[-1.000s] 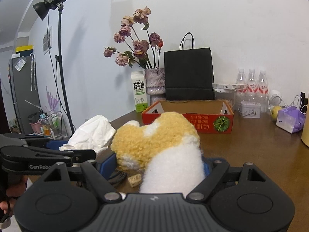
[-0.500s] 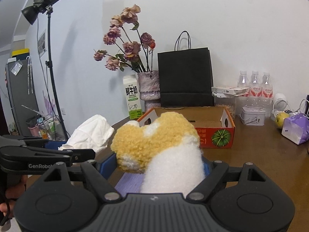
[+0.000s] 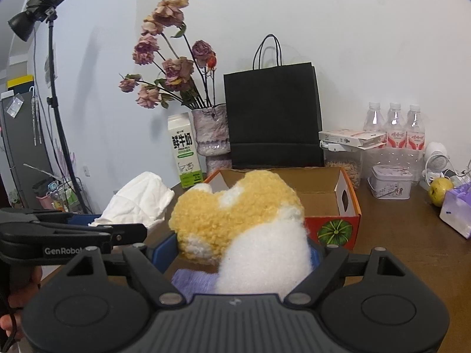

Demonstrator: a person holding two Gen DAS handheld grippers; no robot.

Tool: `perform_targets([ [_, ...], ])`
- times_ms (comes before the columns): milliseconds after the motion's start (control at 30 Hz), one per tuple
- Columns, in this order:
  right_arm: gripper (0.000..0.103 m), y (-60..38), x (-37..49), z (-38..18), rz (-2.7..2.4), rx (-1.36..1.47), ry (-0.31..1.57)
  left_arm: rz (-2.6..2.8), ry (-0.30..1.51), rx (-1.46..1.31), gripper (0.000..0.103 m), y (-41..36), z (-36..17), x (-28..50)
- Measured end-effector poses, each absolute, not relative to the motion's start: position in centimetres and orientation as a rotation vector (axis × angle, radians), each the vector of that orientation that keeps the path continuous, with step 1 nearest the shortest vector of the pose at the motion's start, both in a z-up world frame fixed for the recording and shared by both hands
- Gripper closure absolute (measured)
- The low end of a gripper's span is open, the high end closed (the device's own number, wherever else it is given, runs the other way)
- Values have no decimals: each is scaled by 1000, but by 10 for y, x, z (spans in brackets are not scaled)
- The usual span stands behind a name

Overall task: Organize objects
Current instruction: 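Carry the tissue pack and plush toy over the red cardboard box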

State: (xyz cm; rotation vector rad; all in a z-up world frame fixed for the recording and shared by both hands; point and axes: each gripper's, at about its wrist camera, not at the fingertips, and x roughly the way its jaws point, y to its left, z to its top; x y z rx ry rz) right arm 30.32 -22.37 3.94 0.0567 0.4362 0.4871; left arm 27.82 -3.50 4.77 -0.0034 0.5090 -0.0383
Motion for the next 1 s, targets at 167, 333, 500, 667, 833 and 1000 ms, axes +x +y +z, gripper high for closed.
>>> perform_targets([
  [167, 21, -219, 332, 40, 481, 59, 451, -30, 523, 2, 43, -37, 51, 308],
  [333, 21, -214, 358, 39, 480, 57, 471, -26, 533, 4, 43, -38, 54, 333],
  [500, 21, -209, 381, 37, 478, 51, 491, -17, 541, 9, 43, -39, 55, 354],
  [667, 21, -205, 400, 34, 473, 39, 504, -13, 560, 6, 43, -38, 52, 372],
  [833, 21, -200, 418, 32, 467, 24, 515, -8, 574, 1, 43, -36, 51, 392],
  [1000, 21, -195, 437, 31, 457, 9, 525, -1, 578, 3, 44, -38, 51, 412],
])
